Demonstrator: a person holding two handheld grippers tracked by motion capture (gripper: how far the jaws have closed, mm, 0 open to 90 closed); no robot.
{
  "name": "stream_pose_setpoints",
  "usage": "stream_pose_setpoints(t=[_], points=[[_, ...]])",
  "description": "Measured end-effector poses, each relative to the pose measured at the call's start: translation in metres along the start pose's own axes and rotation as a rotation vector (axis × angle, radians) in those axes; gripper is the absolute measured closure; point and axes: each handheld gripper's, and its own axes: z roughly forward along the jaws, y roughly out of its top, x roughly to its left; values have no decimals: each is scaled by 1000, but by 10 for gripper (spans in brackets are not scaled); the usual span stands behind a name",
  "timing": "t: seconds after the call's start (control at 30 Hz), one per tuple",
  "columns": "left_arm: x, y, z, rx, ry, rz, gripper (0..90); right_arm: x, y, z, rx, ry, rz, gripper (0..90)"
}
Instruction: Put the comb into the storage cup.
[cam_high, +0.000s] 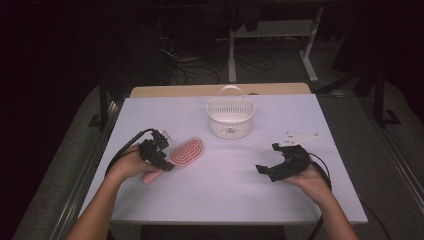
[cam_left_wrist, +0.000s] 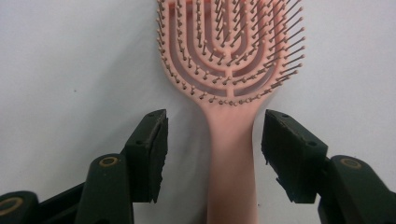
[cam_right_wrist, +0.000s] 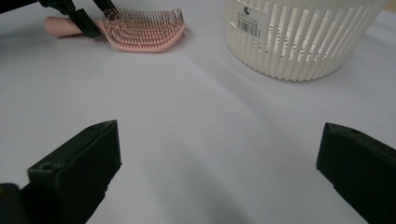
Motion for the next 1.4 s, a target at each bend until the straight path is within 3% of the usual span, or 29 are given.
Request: stream_pose_setpoints(t=[0.77,1.4], points=[[-5,10,8,87,17,27,600,0,0,1,2,-2,-2,0],[-6,17,9,136,27,13,655,0,0,1,2,-3,-1,0]])
